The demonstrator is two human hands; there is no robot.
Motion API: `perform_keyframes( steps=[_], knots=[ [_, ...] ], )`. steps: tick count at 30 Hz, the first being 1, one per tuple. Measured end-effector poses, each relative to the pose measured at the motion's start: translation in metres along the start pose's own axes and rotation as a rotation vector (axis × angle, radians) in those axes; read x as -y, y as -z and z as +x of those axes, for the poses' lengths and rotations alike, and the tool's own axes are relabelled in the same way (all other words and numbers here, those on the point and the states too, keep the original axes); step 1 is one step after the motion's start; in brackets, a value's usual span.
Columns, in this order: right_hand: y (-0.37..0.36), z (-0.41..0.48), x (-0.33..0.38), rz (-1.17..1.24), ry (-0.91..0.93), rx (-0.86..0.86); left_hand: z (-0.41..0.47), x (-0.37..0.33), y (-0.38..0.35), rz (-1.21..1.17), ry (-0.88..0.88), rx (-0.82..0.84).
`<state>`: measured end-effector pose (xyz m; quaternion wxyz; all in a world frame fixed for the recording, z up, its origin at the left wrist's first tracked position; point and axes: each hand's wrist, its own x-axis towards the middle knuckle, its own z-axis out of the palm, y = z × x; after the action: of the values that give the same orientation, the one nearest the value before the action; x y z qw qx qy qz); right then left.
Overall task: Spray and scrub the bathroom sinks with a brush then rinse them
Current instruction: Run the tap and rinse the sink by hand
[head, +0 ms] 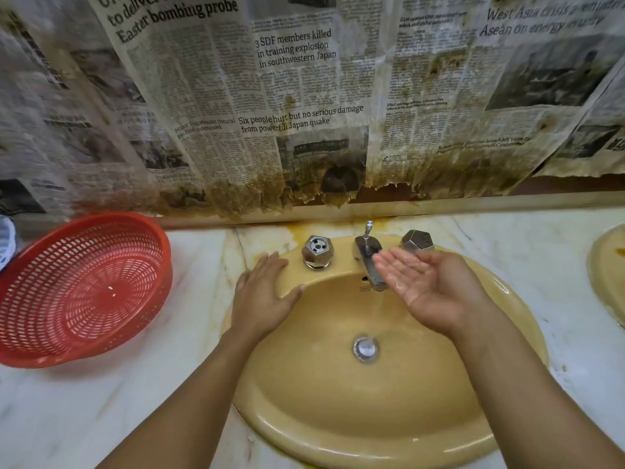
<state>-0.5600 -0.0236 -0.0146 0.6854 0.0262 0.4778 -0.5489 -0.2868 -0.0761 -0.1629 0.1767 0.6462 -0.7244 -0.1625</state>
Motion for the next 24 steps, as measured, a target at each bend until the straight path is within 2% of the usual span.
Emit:
perform_keyframes(
  steps=[5, 8, 13, 15, 18, 19, 21, 24],
  knots=[
    [-0.072, 0.021, -0.003, -0.301, -0.013, 0.106, 0.042, -0.044, -0.01, -0.277, 0.044, 0.08],
    [-0.098, 0.031, -0.01, -0.494, 0.023, 0.136, 0.05, -0.055, -0.008, -0.267, 0.042, 0.056],
    [-0.086, 0.032, -0.008, -0.52, 0.089, 0.1, 0.056, -0.053, -0.011, -0.25, 0.076, 0.048],
    [-0.064, 0.026, -0.004, -0.492, 0.171, 0.018, 0.057, -0.055, -0.012, -0.234, 0.086, 0.031],
    [-0.022, 0.019, -0.002, -0.375, 0.356, -0.244, 0.059, -0.053, -0.015, -0.215, 0.083, 0.005],
    [-0.006, 0.019, -0.004, -0.321, 0.362, -0.324, 0.059, -0.053, -0.015, -0.214, 0.075, -0.003],
    [0.021, 0.025, -0.014, -0.214, 0.228, -0.377, 0.058, -0.055, -0.015, -0.207, 0.065, -0.02],
    [0.039, 0.036, -0.035, -0.036, -0.091, -0.299, 0.056, -0.058, -0.012, -0.194, 0.065, -0.032]
  ],
)
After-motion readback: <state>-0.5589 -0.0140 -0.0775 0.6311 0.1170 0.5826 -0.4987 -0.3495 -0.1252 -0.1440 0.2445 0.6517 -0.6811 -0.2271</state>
